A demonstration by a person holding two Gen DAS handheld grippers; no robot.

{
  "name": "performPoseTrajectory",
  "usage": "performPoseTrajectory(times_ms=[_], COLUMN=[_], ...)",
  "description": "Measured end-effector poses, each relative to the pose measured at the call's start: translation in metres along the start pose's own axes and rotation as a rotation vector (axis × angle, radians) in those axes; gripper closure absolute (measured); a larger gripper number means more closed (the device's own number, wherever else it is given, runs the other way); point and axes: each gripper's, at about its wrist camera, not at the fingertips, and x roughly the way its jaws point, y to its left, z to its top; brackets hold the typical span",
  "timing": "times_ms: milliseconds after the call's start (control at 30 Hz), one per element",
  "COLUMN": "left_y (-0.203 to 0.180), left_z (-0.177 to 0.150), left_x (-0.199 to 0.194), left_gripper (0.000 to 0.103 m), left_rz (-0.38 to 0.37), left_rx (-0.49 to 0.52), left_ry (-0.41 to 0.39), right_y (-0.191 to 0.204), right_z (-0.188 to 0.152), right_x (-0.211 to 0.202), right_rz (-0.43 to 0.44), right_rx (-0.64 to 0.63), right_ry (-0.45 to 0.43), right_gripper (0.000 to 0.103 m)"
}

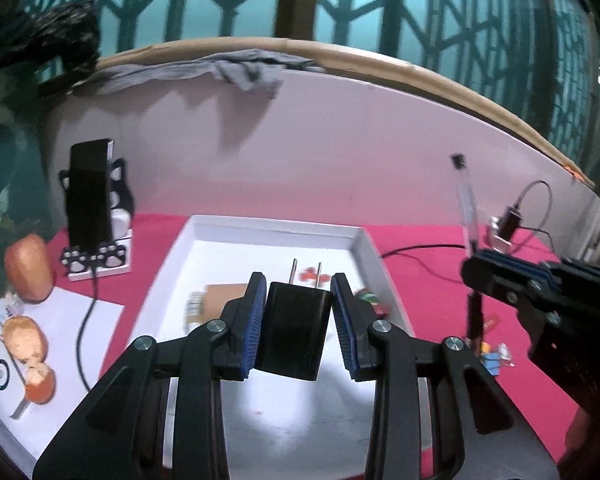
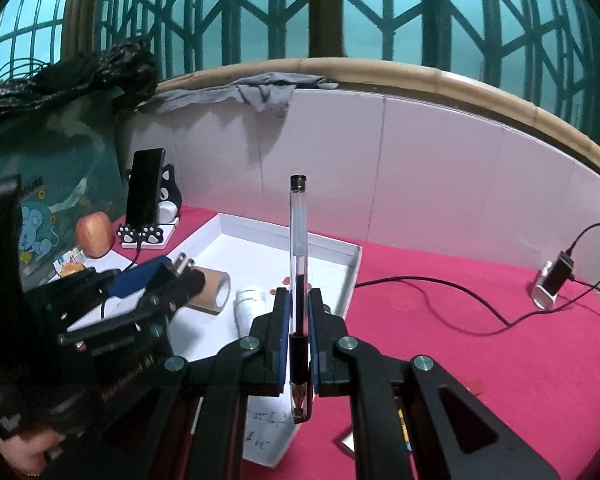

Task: Organize rigid objects
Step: 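Carry the black pen and charger plug over the white tray with both grippers, then open both grippers to drop the pen and charger plug into the tray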

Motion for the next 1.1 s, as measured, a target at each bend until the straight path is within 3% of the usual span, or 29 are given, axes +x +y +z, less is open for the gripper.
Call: performPoseTrajectory(times_ms=[200,567,933,1100], left_y=[0.028,0.051,0.054,0.054], left_z=[0.0,0.011,0.002,0.001], left_x=[0.015,0.051,0.083,0.086], left_gripper=[0.07,0.07,0.07,0.07], left_rz=[0.055,0.18,0.198,0.197], left_rx=[-0.033,0.011,0.03,0.027], left_ry=[0.021,0.067,0.153,0.157], right_y=[0.011,0.026,0.027,0.028], right_z=[0.0,0.001,-0.007,-0.009], right_x=[0.018,0.064,0.088,0.093], right_rz=[0.005,-0.067,-0.077,-0.087], right_rx=[-0.016,-0.043,-0.024,-0.028], right_ry=[0.025,0.086,0.154,0.165], right_gripper=[0.096,0.096,0.096,0.096])
